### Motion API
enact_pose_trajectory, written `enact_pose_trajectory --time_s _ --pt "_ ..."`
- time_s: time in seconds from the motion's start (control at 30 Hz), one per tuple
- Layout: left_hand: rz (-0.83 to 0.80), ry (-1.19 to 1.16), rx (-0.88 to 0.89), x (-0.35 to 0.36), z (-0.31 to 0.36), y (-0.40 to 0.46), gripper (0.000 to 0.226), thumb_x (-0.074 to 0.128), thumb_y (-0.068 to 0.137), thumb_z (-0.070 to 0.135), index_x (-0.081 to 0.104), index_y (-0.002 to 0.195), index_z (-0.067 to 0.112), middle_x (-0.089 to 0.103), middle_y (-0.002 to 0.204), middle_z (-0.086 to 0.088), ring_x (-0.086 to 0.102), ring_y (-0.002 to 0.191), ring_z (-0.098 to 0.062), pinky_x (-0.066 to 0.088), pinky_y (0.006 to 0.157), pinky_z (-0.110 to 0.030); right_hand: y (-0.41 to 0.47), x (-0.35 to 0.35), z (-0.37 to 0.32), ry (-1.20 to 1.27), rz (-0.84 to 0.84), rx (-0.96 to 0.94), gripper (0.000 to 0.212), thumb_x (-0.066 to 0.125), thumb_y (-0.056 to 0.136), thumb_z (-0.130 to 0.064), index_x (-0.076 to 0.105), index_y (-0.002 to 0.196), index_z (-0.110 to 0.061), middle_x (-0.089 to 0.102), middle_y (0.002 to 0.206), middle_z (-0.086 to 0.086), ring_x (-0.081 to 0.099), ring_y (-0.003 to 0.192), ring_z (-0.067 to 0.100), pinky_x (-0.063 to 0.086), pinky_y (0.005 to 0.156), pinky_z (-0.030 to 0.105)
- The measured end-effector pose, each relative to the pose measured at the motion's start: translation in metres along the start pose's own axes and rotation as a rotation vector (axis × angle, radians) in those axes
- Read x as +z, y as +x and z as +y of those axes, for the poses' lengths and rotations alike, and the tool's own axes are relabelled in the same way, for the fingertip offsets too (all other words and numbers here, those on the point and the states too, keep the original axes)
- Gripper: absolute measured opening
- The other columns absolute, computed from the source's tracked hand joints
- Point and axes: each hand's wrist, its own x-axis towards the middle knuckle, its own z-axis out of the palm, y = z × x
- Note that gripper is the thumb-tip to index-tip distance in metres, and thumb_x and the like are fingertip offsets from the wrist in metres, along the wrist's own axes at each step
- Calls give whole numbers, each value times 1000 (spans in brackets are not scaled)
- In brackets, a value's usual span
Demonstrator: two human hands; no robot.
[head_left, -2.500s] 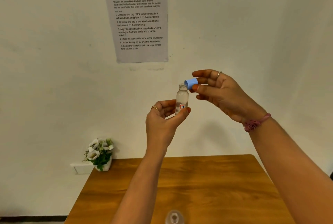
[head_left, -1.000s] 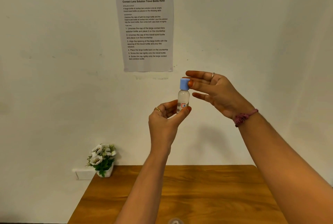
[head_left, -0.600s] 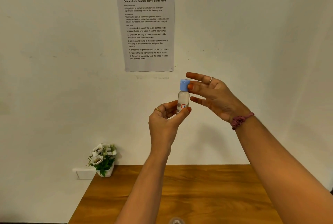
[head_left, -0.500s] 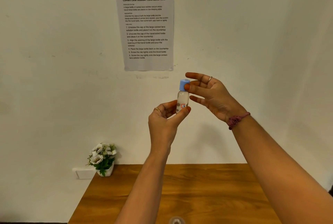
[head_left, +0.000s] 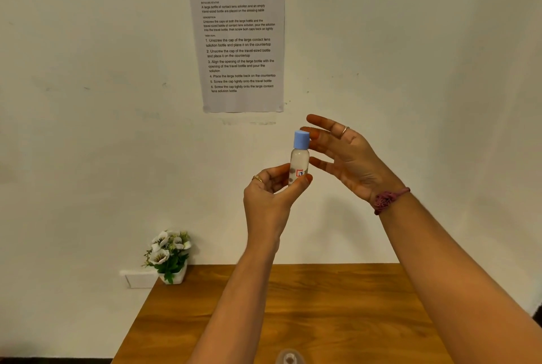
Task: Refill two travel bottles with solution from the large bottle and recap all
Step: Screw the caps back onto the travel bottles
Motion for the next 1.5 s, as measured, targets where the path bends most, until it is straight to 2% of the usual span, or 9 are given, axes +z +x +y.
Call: enact_pose_trajectory --time_s 0.1,0.23,0.37,0.47,0.67,0.83,1.03,1.27,1.5 --pt "1 -8 -6 0 0 1 35 81 70 22 65 102 21 72 98 2 69 91 -12 52 73 -15 0 -1 3 -10 -27 3 47 67 71 -26 60 117 -24 69 110 -1 63 108 17 50 93 38" --pt "-1 -22 -12 -1 -1 1 34 81 70 21 65 100 22 72 99 1 69 91 -13 52 73 -16 3 5 5 -51 37 -25 51 69 67 -28 60 116 -22 66 94 -3 63 102 19 49 95 42" --pt "-2 -20 -7 -2 -2 3 36 81 70 21 65 102 21 72 98 2 69 89 -11 52 69 -12 4 2 7 -10 33 8 57 62 72 -36 54 126 -22 64 114 -1 61 108 18 50 93 39" --pt "1 -32 -12 -3 -3 4 35 81 70 21 65 101 21 72 97 3 69 89 -10 52 68 -11 4 -1 9 -24 -19 14 43 61 80 -27 57 122 -23 66 117 0 62 109 15 50 92 36" --pt "9 -31 -16 -2 -4 5 33 81 71 22 64 99 23 72 97 3 69 90 -12 51 70 -14 8 4 10 -53 37 -19 52 70 68 -27 58 118 -23 64 90 -5 63 98 16 50 93 38" --pt "8 -35 -12 -3 -5 5 34 81 70 22 63 99 23 71 98 2 69 90 -11 52 71 -14 7 1 12 -22 -47 15 46 63 76 -27 58 122 -21 67 116 0 62 109 15 51 91 33" --pt "1 -42 -1 -3 -4 5 30 81 70 21 63 93 27 71 95 5 69 89 -11 52 69 -13 9 9 12 -60 34 -38 48 73 62 -26 63 109 -24 64 99 1 62 107 28 51 93 40" --pt "-1 -43 -2 -4 -5 6 34 82 70 22 64 99 24 72 98 3 69 90 -10 52 70 -12 5 -1 13 -5 -34 7 45 59 79 -28 58 123 -19 64 122 3 60 113 17 47 98 40" --pt "-30 -55 -21 -4 -5 4 30 80 72 19 64 96 26 72 96 3 69 90 -11 52 70 -12 5 -1 5 -81 -159 -10 34 52 90 -12 56 124 -12 64 121 5 60 113 17 51 91 29"
